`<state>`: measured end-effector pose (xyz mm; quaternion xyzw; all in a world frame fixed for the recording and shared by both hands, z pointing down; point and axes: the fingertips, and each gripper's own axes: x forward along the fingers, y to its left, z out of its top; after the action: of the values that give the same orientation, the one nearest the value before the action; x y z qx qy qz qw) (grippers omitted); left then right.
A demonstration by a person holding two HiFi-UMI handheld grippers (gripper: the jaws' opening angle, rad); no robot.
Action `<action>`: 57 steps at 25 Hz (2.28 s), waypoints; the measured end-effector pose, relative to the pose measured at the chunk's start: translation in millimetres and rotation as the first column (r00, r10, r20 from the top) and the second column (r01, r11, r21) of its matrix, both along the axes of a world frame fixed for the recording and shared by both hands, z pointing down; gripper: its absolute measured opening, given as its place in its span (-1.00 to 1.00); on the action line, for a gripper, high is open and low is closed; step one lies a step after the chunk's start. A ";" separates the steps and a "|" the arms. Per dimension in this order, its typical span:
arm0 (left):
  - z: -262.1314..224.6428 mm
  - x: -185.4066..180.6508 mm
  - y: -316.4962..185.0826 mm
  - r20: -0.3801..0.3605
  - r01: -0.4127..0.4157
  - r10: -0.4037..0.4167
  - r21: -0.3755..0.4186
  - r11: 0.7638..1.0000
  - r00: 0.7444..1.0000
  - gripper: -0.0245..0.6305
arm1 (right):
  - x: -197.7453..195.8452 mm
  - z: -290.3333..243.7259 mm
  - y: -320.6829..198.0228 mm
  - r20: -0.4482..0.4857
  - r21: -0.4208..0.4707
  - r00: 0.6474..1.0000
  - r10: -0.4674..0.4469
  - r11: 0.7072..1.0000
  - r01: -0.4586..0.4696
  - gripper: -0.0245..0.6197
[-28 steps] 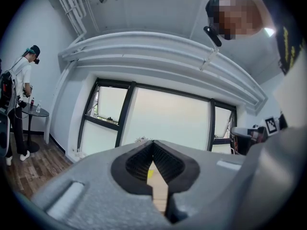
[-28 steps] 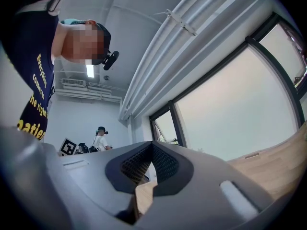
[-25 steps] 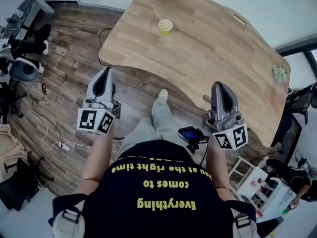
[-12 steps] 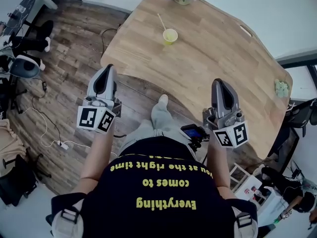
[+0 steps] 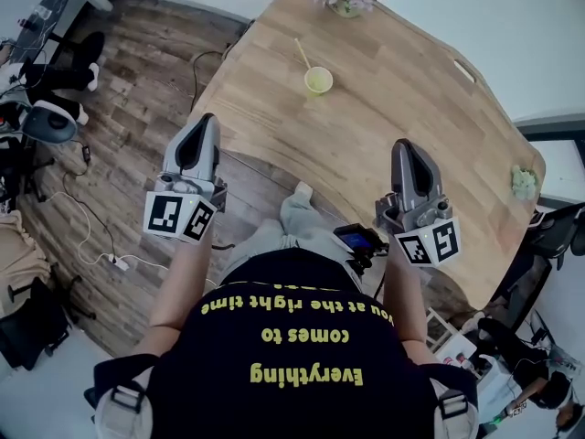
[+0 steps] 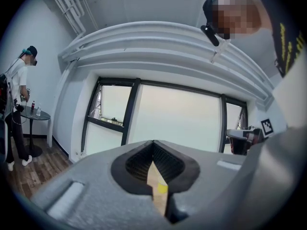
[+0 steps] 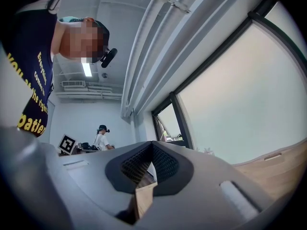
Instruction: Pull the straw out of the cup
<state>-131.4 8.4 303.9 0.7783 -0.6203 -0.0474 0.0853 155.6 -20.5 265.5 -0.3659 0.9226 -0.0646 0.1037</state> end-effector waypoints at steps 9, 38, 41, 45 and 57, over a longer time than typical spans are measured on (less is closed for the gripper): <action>-1.4 -16.8 -35.8 -0.001 0.060 -0.060 0.002 0.998 0.998 -0.93 | 1.2 1.1 -39.4 0.007 -0.002 1.000 -0.016 1.000 0.016 -0.90; 10.4 4.1 -151.5 0.030 -0.205 0.205 -0.020 0.979 0.978 -0.93 | -17.5 4.7 -93.8 0.004 -0.033 0.985 0.171 0.985 -0.171 -0.90; 11.5 3.8 -153.8 0.024 -0.212 0.213 -0.021 0.977 0.977 -0.93 | -19.4 5.6 -96.1 -0.002 -0.036 0.985 0.174 0.984 -0.174 -0.90; 12.0 5.5 -152.6 0.019 -0.226 0.227 -0.025 0.974 0.974 -0.93 | -24.6 4.8 -97.3 -0.011 -0.037 0.987 0.161 0.986 -0.161 -0.90; 15.9 7.2 -150.2 0.004 -0.247 0.247 -0.033 0.968 0.969 -0.93 | -36.4 14.1 -111.8 -0.041 -0.051 0.991 0.126 0.991 -0.128 -0.90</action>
<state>-124.2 -141.8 319.7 0.8481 -0.5196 -0.0234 0.1008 119.2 -132.3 279.7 -0.4276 0.8973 -0.0754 0.0802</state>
